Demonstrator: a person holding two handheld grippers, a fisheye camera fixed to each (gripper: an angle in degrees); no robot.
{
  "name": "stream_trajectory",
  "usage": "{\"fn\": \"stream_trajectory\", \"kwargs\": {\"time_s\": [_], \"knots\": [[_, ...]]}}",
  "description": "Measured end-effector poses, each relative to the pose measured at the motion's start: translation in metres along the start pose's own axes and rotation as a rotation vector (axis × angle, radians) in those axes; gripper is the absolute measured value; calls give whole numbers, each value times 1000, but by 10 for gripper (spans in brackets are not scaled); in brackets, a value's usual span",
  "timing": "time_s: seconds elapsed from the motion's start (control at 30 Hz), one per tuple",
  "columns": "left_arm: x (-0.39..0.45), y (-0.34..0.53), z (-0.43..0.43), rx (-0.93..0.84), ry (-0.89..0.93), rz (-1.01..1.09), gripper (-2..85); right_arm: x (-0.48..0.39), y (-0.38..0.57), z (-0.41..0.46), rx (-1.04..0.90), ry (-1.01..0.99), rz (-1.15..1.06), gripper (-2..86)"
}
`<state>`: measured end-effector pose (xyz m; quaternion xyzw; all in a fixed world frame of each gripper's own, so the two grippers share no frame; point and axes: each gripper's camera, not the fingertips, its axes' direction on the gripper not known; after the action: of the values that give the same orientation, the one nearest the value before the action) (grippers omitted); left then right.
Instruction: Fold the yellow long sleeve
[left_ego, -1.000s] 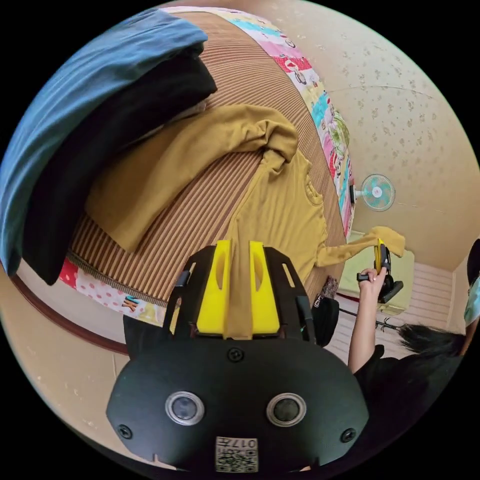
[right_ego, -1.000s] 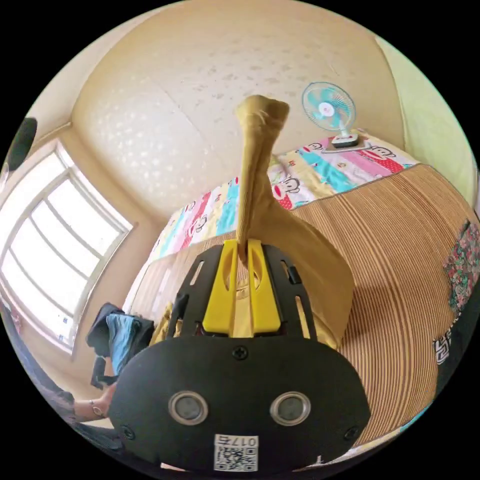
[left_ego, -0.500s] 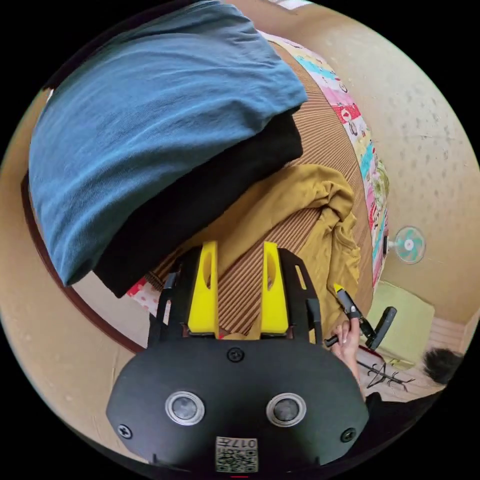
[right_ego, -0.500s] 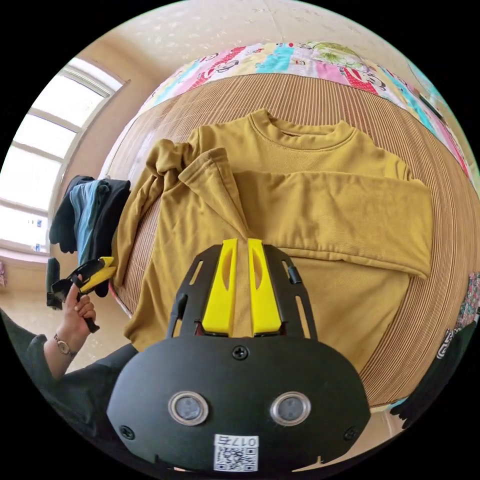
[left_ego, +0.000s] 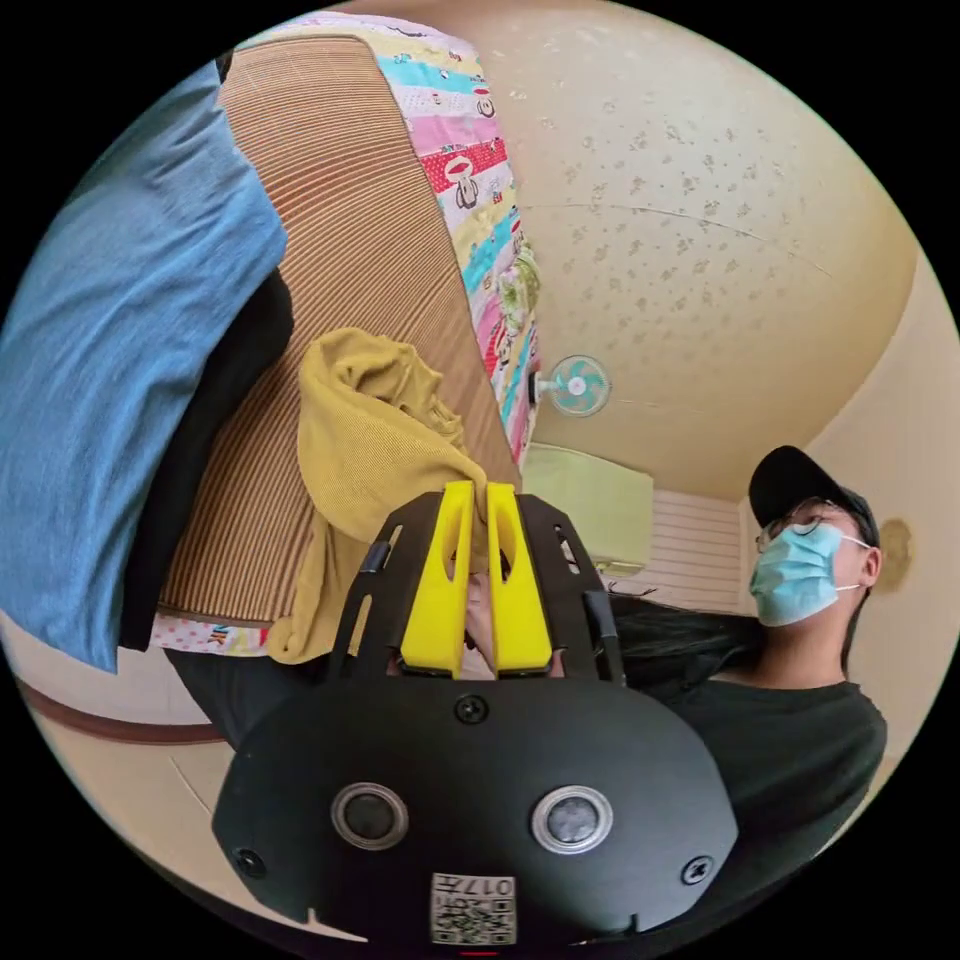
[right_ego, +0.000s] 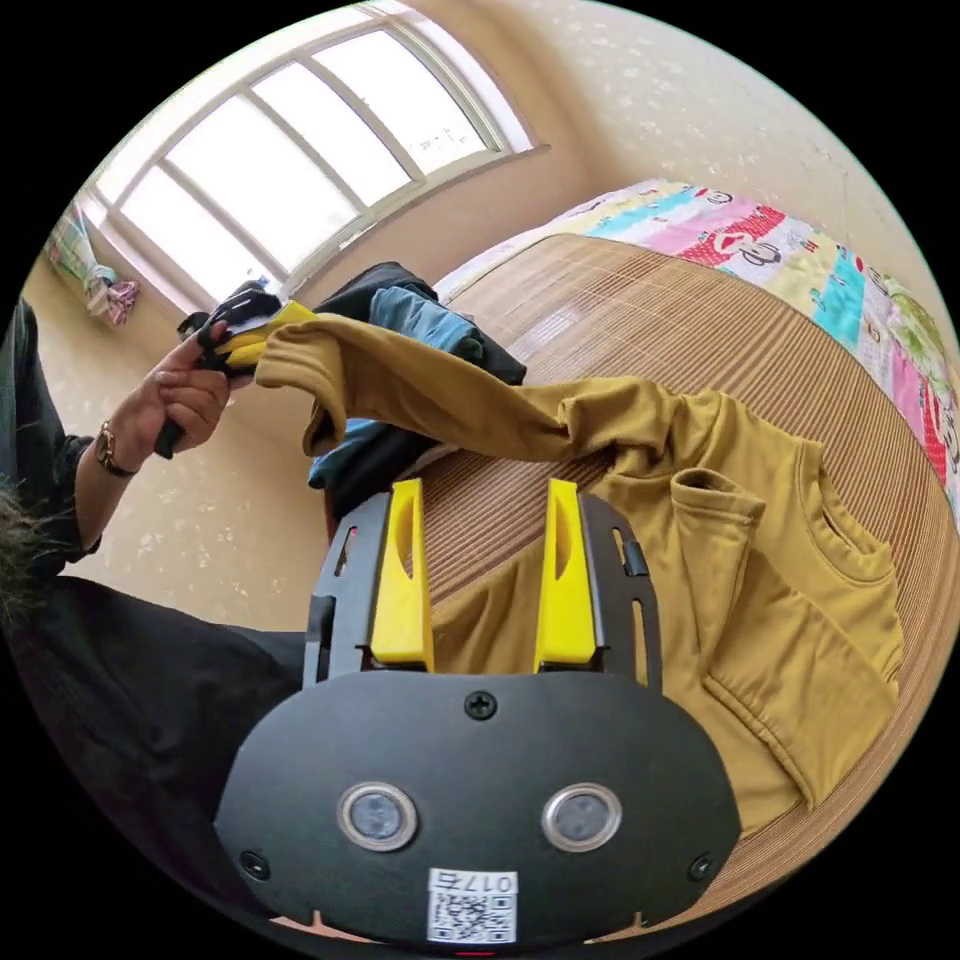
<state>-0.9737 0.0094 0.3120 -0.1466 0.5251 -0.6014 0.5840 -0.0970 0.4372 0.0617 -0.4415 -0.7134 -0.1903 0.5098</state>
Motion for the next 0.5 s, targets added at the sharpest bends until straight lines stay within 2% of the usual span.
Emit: {"fn": "stream_trajectory", "kwargs": {"time_s": [0.07, 0.17, 0.2, 0.27, 0.43, 0.5], "knots": [[21, 3, -7, -9, 61, 13, 25, -27, -8, -14, 83, -88, -67, 183], [48, 9, -11, -49, 36, 26, 30, -61, -22, -44, 230, -212, -127, 173], [58, 11, -14, -53, 46, 41, 35, -65, -26, -57, 275, -191, -86, 117], [72, 17, -19, -35, 90, 87, 53, -60, -29, -85, 350, -92, -46, 65], [88, 38, -37, 60, 130, 190, 106, 31, -10, -184, 429, 27, 164, 29], [68, 45, -24, 14, 65, 133, 106, 95, 24, -215, 342, 121, 296, 20]]}}
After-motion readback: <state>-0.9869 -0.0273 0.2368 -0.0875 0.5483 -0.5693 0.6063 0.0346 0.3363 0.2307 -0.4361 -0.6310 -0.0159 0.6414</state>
